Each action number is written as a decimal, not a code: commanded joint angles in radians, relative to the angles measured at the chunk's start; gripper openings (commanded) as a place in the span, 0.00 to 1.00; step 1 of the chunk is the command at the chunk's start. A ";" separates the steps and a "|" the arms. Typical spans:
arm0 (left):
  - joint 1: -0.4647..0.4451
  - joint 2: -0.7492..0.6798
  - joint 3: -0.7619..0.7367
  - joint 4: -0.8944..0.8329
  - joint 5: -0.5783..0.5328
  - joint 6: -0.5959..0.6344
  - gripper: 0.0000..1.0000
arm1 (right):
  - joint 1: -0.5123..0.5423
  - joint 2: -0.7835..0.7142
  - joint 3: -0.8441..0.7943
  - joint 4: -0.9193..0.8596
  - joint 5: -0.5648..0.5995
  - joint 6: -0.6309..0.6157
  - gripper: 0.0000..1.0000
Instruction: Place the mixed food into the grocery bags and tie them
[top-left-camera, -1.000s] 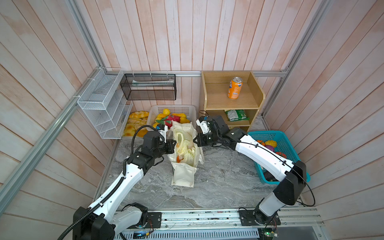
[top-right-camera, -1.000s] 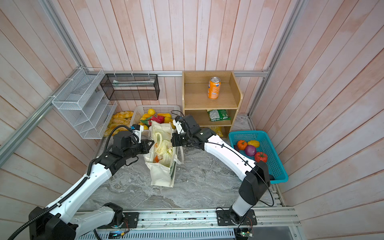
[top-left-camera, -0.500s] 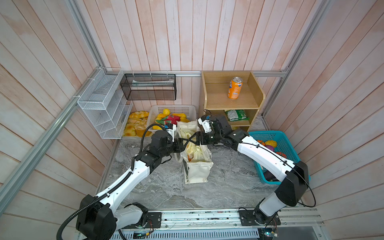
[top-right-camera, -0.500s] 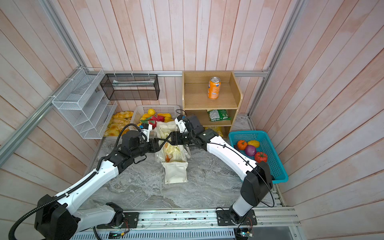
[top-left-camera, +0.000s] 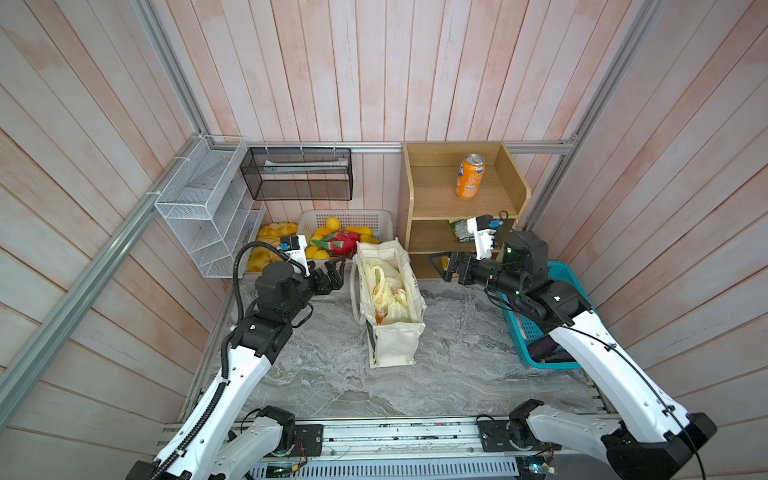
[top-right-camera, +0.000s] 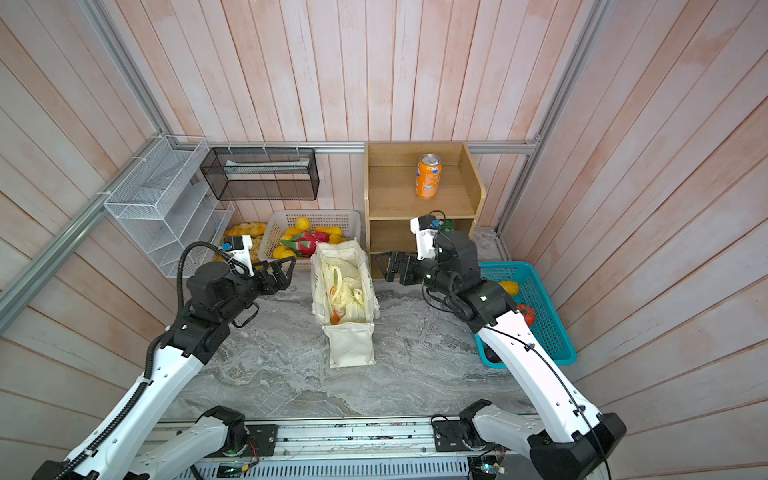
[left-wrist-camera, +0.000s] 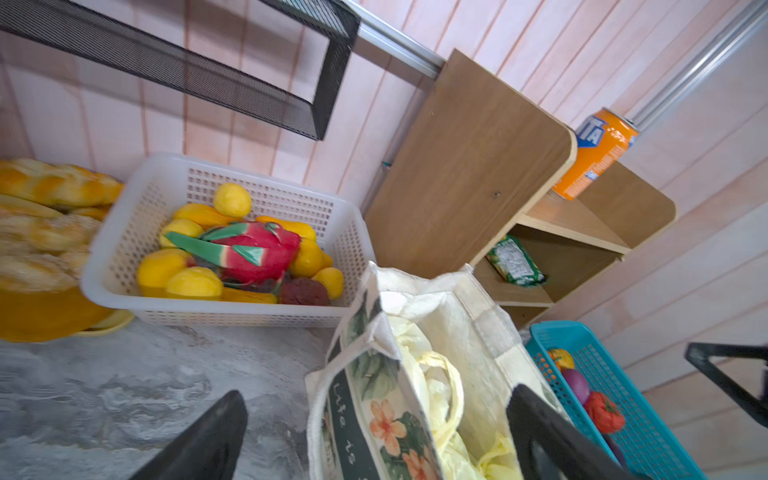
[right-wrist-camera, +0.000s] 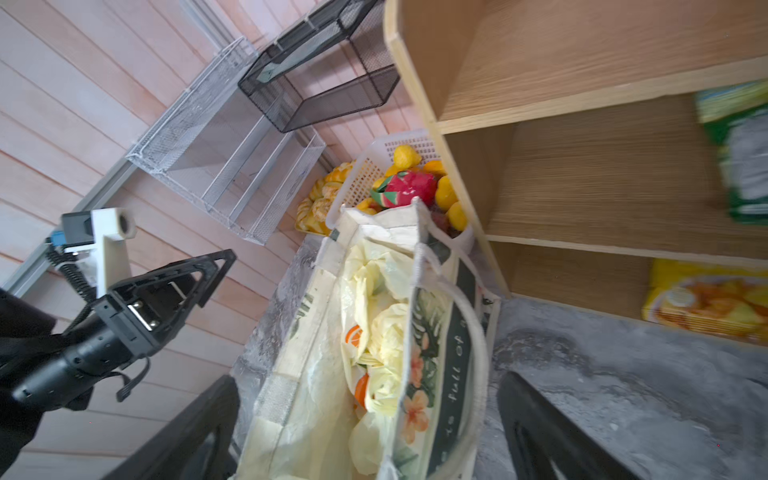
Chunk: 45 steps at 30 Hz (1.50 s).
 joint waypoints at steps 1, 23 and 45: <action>0.032 -0.055 -0.070 0.018 -0.146 0.086 1.00 | -0.055 -0.055 -0.085 0.033 0.178 -0.064 0.98; 0.216 -0.018 -0.691 0.778 -0.318 0.299 1.00 | -0.405 0.141 -0.908 1.176 0.655 -0.378 0.98; 0.324 0.598 -0.636 1.289 0.001 0.384 1.00 | -0.514 0.414 -1.016 1.619 0.332 -0.449 0.98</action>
